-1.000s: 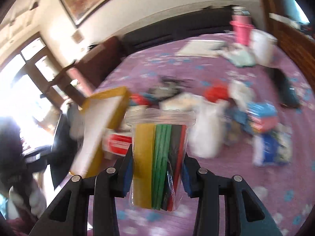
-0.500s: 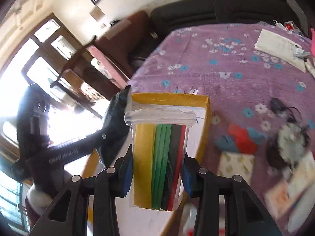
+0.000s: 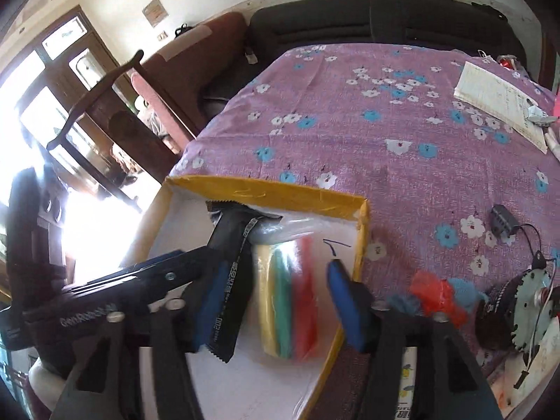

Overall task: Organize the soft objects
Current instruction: 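Lower both held bags into the yellow tray and open both tools, then grasp the white wet-wipe pack with left tool while right tool grasps the white cloth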

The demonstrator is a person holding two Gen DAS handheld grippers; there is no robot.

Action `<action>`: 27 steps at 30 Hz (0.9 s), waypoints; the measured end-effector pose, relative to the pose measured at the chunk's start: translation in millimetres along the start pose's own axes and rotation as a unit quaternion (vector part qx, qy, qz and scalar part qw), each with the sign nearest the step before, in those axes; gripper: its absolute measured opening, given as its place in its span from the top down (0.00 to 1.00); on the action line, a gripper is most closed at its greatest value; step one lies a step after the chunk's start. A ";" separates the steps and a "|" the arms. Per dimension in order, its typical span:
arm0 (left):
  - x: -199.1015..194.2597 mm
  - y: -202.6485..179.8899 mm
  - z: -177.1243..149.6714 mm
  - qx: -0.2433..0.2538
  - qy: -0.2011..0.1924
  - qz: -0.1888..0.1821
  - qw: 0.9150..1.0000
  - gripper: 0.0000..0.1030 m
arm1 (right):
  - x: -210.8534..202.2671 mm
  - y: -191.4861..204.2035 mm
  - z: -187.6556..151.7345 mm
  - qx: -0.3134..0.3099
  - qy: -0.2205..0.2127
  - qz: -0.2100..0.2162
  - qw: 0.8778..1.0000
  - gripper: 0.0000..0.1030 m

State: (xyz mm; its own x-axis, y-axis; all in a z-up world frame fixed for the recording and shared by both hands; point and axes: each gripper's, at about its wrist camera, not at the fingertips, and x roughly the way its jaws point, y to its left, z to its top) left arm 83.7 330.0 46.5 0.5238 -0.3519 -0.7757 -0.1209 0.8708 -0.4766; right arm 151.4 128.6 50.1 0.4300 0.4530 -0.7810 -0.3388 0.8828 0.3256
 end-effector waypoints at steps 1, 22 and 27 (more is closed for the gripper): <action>-4.7 -1.3 -0.9 0.002 -0.005 0.003 1.000 0.37 | -4.4 0.2 -0.3 0.000 -0.004 -0.002 1.000 0.34; 20.4 -217.3 -178.0 0.371 0.025 0.097 0.923 0.20 | -202.0 -178.1 -162.4 0.121 -0.077 -0.096 0.985 0.23; 46.2 -223.7 -199.2 0.376 0.072 0.146 0.912 0.15 | -235.6 -209.0 -191.7 0.148 -0.100 -0.093 0.979 0.23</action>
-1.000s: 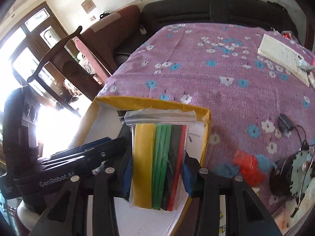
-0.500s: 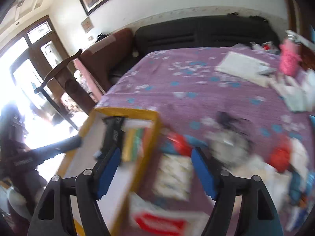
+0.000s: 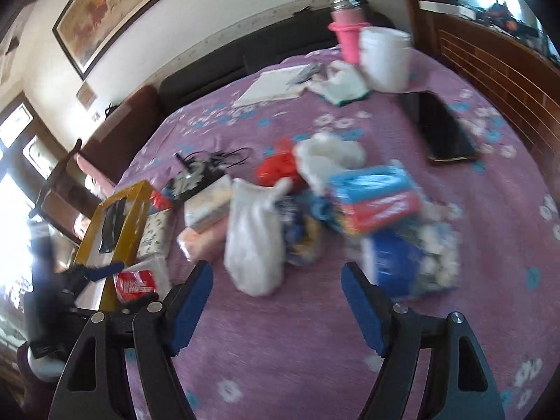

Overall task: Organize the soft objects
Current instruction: 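Grasp the white wet-wipe pack with left tool while right tool grasps the white cloth, then carry both items to the yellow tray and release them inside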

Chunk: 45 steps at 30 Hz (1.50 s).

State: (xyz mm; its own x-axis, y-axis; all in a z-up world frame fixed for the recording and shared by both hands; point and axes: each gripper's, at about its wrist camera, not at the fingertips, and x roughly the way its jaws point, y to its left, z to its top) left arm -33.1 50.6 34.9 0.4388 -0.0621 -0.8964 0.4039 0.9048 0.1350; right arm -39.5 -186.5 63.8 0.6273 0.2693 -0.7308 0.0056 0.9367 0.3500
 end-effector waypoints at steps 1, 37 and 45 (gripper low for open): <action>-4.8 -5.0 -2.7 0.002 0.005 -0.027 1.000 0.14 | -3.6 -4.8 -1.8 0.002 -0.002 0.003 1.000 0.23; -65.6 53.3 -57.5 -0.145 -0.105 -0.177 0.968 0.60 | 72.4 65.5 14.5 -0.096 0.024 -0.031 0.995 0.26; -92.6 111.5 -89.4 -0.198 -0.134 -0.154 0.959 0.60 | 94.9 70.0 14.9 -0.123 0.031 -0.100 0.987 0.86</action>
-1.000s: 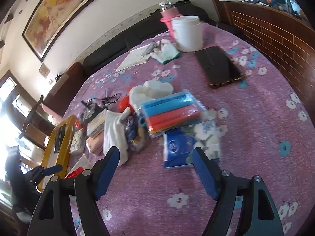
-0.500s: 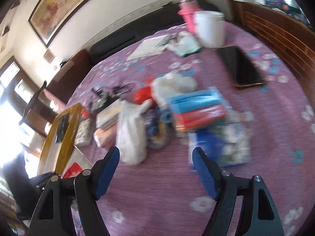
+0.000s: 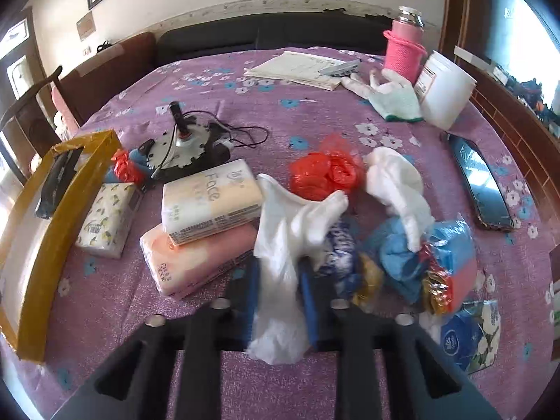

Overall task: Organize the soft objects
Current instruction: 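Carry both items to the yellow tray and release them inside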

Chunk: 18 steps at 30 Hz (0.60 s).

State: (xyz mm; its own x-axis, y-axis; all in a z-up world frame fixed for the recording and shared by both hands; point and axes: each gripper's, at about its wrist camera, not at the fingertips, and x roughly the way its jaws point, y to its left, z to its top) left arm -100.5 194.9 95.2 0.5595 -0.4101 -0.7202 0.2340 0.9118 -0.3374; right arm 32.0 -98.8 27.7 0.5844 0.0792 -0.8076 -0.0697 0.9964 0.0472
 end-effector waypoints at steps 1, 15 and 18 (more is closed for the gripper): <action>-5.3 7.2 1.3 -0.007 -0.006 0.003 1.000 0.60 | -4.5 -3.8 -0.5 0.005 -0.002 0.002 1.000 0.87; -4.9 124.1 61.6 -0.079 0.019 0.111 0.990 0.59 | -87.9 55.0 33.5 -0.023 -0.063 0.124 0.990 0.87; 24.2 138.4 81.1 -0.068 0.040 0.153 0.985 0.59 | -73.0 95.6 41.4 -0.038 -0.036 0.170 0.984 0.87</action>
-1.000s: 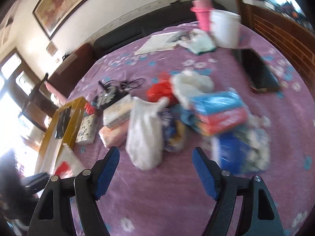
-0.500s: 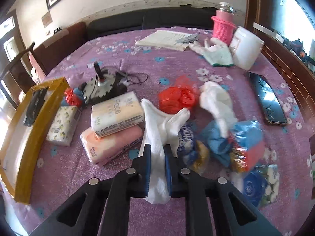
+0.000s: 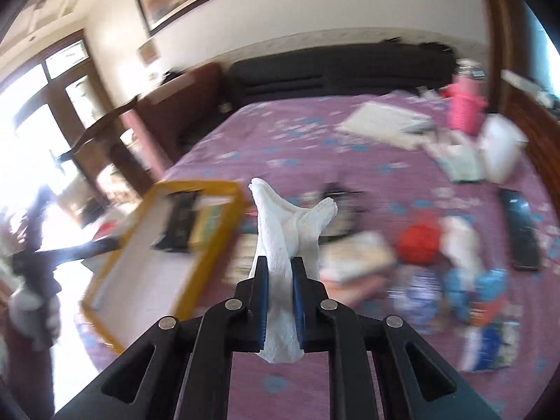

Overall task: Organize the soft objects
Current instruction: 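Carry both items to the yellow tray and release them inside, then grasp the pink tissue pack with left tool while right tool grasps the blue Vinda pack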

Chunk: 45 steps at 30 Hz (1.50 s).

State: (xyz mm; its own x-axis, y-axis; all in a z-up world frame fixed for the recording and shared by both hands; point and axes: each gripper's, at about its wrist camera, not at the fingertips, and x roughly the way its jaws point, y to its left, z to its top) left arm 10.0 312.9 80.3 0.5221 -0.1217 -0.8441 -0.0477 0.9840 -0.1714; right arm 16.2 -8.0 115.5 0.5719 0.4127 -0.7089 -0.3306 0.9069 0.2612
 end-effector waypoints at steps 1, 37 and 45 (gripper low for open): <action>9.3 0.8 4.8 0.001 0.003 0.010 1.000 0.59 | 12.8 13.8 3.4 -0.006 0.011 0.015 1.000 0.87; -79.8 -16.6 -45.1 -0.069 -0.132 -0.140 0.979 0.11 | 36.7 33.2 -21.5 -0.019 -0.019 -0.041 0.999 0.25; -34.8 -145.5 -62.0 0.047 -0.067 -0.165 0.983 0.11 | -81.3 -121.0 -92.3 0.122 -0.058 -0.190 0.972 0.22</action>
State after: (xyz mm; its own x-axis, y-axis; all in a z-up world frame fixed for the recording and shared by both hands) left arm -54.0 165.9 103.1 0.6040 -0.4237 -0.6750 0.2187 0.9026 -0.3709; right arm -59.6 -159.2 81.1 0.7031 0.0374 -0.7101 0.1017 0.9830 0.1525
